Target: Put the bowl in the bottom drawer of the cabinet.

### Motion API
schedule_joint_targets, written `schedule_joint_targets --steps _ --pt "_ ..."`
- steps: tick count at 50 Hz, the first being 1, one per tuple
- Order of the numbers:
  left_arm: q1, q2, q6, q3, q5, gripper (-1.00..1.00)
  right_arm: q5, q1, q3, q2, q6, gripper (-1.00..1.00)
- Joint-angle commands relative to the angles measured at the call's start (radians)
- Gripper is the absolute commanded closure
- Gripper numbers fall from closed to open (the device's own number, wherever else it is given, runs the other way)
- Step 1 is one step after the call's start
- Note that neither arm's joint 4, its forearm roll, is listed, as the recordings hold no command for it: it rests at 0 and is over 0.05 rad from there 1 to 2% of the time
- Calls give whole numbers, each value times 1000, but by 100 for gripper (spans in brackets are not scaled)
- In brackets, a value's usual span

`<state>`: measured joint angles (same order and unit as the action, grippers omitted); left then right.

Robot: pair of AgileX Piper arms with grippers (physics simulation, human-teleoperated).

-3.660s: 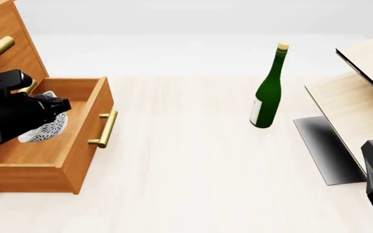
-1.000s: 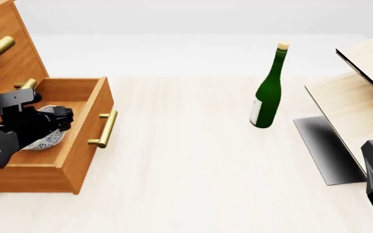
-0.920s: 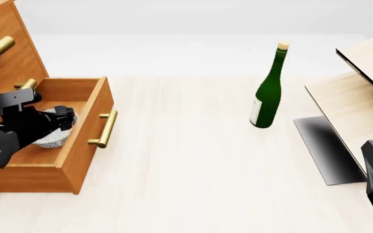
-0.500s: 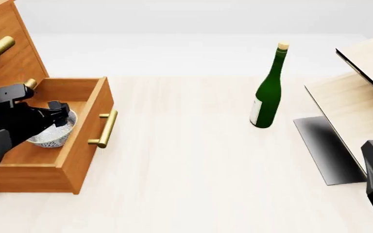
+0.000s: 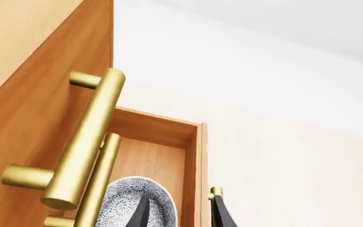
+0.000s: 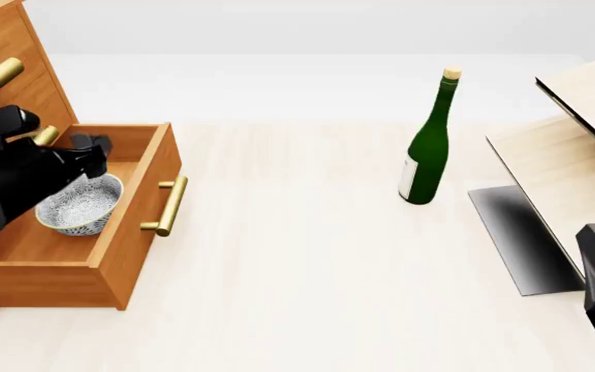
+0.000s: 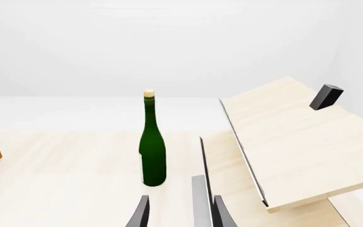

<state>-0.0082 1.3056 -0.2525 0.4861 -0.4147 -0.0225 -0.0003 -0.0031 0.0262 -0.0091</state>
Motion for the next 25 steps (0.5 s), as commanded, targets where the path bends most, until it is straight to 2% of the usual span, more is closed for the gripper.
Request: schedule_joint_targets --steps 1,6,8,25 --pt "-30 -77 -42 -12 4 -100 0 0 0 0 0 -100" --pt "-38 -107 -35 -9 23 -100 0 0 0 0 0 -100" --pt "-57 -132 -6 -7 24 -100 0 0 0 0 0 -100" --pt "-93 -233 5 1 75 -100 0 0 0 0 0 -100"
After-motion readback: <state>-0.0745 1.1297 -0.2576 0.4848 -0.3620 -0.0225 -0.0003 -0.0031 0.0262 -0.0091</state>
